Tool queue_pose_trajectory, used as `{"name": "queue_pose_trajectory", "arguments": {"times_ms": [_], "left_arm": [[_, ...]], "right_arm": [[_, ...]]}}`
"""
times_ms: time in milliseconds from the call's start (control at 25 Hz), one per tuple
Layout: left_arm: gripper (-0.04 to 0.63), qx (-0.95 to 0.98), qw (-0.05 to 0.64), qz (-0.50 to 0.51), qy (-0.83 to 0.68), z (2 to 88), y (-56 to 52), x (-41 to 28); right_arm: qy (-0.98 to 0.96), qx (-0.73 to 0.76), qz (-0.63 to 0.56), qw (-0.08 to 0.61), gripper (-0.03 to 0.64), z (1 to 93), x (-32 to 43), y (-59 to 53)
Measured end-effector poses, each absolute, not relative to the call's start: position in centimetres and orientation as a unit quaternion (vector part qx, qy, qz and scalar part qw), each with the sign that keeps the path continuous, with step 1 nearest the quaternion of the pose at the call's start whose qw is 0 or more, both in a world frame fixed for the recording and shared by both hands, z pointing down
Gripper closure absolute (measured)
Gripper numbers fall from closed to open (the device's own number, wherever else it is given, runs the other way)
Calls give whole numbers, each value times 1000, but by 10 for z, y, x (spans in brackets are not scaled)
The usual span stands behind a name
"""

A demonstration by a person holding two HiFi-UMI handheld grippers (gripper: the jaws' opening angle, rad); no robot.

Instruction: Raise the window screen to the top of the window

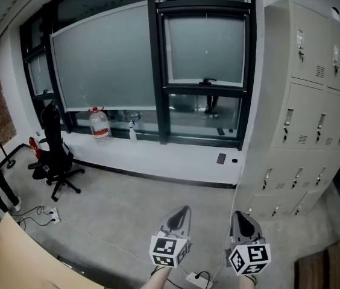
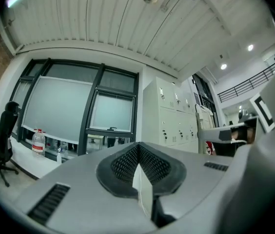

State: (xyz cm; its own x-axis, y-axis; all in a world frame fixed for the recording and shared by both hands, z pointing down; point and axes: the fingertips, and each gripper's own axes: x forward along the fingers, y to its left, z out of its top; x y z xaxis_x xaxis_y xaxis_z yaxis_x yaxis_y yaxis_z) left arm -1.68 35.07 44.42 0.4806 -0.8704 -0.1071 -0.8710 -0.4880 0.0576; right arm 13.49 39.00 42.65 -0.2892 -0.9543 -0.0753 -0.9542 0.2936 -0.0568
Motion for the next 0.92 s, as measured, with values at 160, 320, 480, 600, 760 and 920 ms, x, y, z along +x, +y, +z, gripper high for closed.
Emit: {"name": "queue_pose_trajectory", "arguments": {"times_ms": [160,320,480,600,760,920], "left_arm": [[592,-858,1,69,509,439,370,-29],[592,-856,-1,68,513,441,386,-44],[592,-857,3,66,510,440,397,-51],[592,-861,7,64,505,438,404,-49],[592,-865,10,64,498,438,410,-47],[592,-868,10,67,491,438,413,-43]], "right_arm": [[804,-594,4,43,611,424,124,410],[804,-593,2,43,611,427,112,428],[803,-594,1,47,611,428,105,439],[800,-597,1,52,611,427,105,446],[797,-602,2,53,611,427,106,453],[794,-606,2,54,611,427,108,456]]}}
